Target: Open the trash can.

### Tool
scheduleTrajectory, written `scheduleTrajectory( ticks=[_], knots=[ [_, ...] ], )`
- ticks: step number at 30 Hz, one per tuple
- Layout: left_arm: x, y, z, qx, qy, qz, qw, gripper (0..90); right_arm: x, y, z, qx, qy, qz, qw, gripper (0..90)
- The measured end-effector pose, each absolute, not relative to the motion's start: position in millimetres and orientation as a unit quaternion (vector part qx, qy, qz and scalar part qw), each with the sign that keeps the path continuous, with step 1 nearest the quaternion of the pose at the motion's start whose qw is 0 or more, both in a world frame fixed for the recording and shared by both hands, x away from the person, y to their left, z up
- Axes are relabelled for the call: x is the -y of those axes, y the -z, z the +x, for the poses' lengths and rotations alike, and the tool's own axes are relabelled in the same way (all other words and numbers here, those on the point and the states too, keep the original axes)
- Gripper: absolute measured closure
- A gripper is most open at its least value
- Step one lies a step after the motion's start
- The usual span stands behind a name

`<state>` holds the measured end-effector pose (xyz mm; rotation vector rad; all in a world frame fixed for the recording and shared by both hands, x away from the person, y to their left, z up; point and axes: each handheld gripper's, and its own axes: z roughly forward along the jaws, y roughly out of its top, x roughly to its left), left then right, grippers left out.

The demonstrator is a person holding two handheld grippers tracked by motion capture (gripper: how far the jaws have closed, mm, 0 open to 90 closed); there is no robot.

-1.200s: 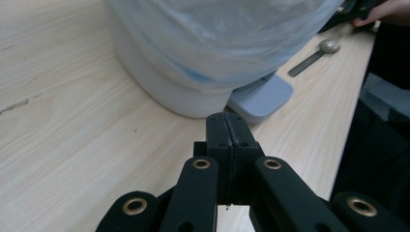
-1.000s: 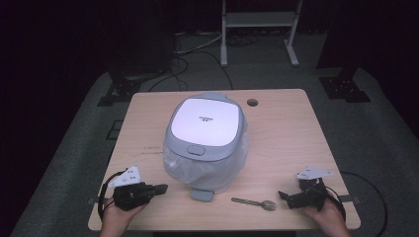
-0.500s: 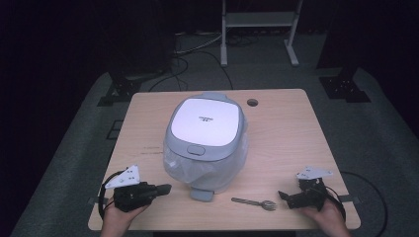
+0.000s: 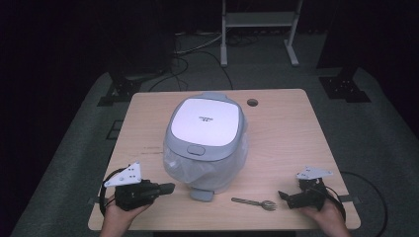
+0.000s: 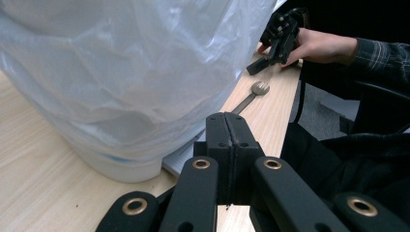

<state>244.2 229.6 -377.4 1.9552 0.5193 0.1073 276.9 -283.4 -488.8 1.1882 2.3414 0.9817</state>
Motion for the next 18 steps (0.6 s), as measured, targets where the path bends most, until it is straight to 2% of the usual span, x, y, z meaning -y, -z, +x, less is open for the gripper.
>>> scheduleTrajectory(
  ticks=[18],
  knots=[
    [-220.3,350.9,244.4,-0.186,-0.047,0.814,0.548,89.8,283.4,488.8,277.0,-0.823,-0.345,0.418,0.169,0.0]
  ],
)
